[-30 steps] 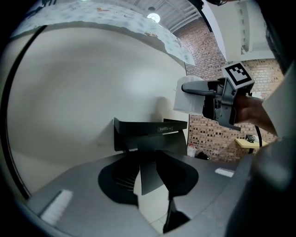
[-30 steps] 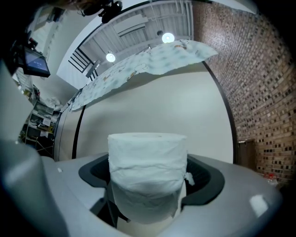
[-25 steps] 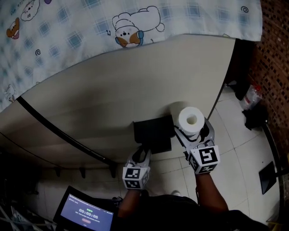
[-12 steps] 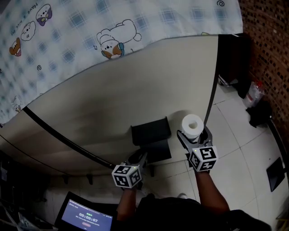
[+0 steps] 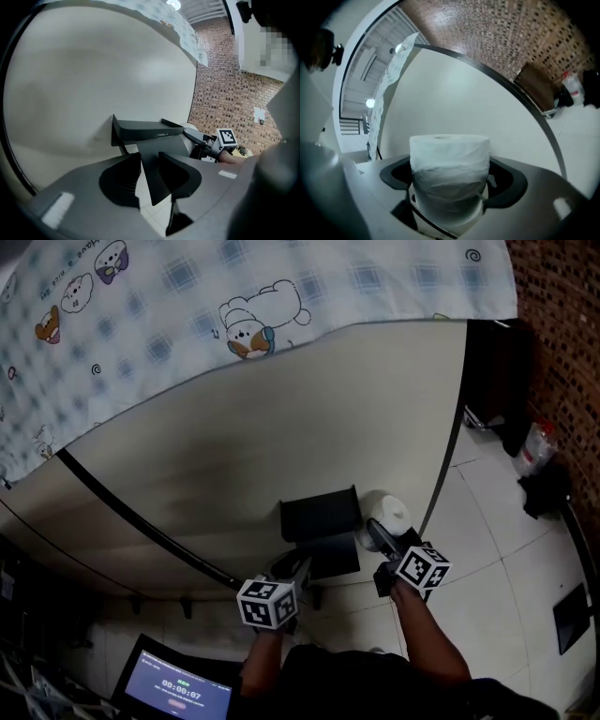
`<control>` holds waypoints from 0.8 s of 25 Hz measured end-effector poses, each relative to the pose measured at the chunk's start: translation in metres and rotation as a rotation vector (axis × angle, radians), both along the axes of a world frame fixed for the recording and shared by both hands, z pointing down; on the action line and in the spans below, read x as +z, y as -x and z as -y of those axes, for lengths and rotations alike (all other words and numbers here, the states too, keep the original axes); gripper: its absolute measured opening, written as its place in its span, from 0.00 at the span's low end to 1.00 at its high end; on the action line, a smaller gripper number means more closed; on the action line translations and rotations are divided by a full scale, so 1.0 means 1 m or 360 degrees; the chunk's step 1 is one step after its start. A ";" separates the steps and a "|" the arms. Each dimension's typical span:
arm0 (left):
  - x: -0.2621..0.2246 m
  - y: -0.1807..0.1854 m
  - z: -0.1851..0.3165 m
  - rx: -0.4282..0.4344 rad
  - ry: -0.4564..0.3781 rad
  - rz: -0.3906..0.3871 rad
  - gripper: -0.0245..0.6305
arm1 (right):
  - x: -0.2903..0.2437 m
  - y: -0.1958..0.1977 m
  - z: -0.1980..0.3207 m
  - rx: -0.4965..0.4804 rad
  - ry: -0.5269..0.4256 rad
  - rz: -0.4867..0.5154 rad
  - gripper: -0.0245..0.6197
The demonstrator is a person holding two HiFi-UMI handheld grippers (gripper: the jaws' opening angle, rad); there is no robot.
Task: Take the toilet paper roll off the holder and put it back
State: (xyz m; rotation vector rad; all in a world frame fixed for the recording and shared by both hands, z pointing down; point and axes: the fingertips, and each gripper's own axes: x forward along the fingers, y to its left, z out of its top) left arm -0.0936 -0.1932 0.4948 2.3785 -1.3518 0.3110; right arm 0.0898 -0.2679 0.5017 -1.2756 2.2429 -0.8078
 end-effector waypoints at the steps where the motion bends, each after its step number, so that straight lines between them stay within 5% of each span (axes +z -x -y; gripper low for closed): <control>1: 0.000 0.000 0.000 0.0001 0.0000 0.0000 0.25 | 0.001 0.003 0.001 -0.0024 0.0004 0.0067 0.73; 14: 0.001 0.001 0.002 -0.0023 0.0005 -0.0004 0.25 | 0.007 0.021 0.015 -0.0173 0.0046 0.0673 0.73; 20: 0.002 0.002 0.005 -0.0025 0.0007 -0.0025 0.24 | 0.017 0.017 0.018 -0.0147 0.0038 0.0794 0.73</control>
